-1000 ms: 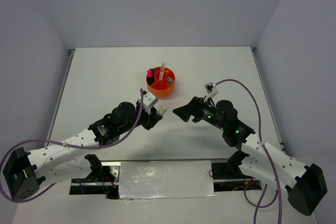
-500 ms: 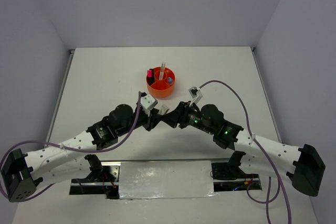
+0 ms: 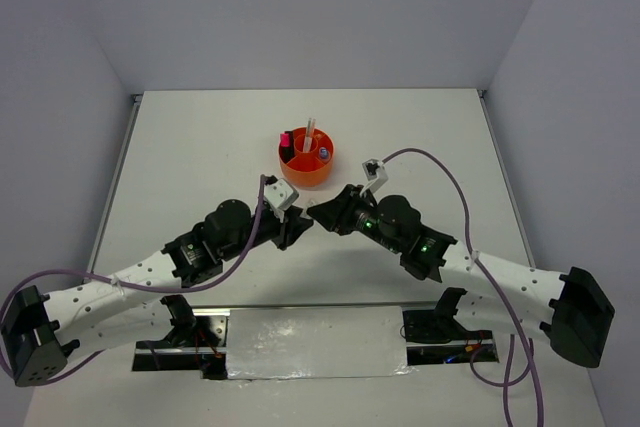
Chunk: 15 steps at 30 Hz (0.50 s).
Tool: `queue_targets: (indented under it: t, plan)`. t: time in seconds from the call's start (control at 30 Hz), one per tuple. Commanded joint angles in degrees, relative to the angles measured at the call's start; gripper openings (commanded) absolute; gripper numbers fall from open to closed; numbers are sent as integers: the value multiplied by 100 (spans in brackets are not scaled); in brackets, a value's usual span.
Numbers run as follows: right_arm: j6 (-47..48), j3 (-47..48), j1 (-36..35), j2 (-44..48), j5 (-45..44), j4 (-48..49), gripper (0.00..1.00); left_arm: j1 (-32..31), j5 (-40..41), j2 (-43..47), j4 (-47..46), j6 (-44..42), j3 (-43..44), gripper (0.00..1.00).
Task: Sort the stationery into containers
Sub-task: Pick up the stationery from the center of the board.
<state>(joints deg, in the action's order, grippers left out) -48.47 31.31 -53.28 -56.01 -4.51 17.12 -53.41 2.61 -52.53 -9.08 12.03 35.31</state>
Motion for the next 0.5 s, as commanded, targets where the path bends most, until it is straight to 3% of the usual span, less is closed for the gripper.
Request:
queue_targets:
  t: [0.0, 0.1, 0.13, 0.23, 0.27, 0.33, 0.4, 0.47]
  plan:
    - [-5, 297, -60, -156, 82, 607, 33, -29, -120, 94, -428, -17, -15, 0]
    - [-49, 341, -69, -296, 170, 696, 3, -29, -77, 15, -393, 18, 37, 0]
    - [-92, 349, -60, -323, 179, 722, 0, -21, -59, -28, -375, 36, 55, 3]
    - [-267, 358, -77, -393, 65, 644, 0, -29, 160, -29, -226, 158, 143, 38]
    - [-347, 402, -60, -411, -196, 556, 0, -29, 483, -12, -8, 237, 230, 73]
    - [-740, 463, -60, -437, -654, 302, 0, -21, 879, 50, 361, 544, 379, 99]
    - [-1128, 586, -60, -499, -1497, -217, 0, -29, 1705, 94, 870, 861, 739, 99]
    - [-1760, 683, -60, -621, -1972, -473, 0, -21, 2407, 164, 2073, 1493, 1205, 99]
